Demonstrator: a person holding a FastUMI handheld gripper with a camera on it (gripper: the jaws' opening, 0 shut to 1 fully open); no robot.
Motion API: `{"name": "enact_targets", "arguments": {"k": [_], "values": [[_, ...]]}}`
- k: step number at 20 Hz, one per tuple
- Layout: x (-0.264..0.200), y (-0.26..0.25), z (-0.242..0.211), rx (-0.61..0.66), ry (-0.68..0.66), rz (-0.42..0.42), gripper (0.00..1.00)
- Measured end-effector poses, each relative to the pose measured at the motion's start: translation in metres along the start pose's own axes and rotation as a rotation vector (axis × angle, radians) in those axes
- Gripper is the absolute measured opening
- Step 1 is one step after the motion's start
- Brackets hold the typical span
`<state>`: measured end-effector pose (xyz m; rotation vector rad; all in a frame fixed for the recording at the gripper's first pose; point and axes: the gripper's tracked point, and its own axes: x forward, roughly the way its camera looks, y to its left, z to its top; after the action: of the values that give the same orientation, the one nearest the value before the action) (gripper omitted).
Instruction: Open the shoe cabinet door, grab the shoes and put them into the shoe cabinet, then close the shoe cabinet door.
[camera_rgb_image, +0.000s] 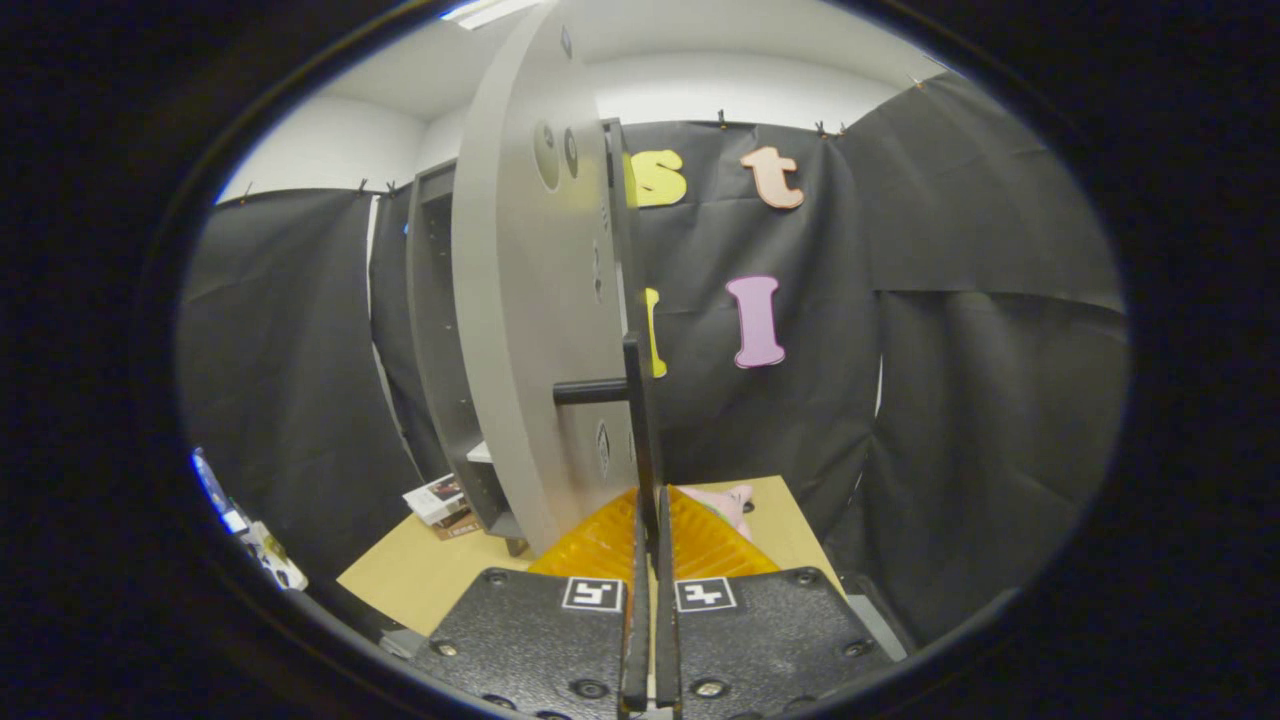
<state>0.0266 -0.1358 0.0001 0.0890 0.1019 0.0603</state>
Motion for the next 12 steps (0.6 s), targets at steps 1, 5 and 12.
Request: {"name": "enact_targets", "arguments": {"k": [1, 5, 12], "values": [[-0.006, -0.001, 0.003, -0.005, -0.010, -0.005, 0.11], [-0.044, -0.015, 0.012, -0.069, -0.074, -0.090, 0.46], [-0.087, 0.009, -0.003, -0.128, -0.113, -0.175, 1.00]]}}
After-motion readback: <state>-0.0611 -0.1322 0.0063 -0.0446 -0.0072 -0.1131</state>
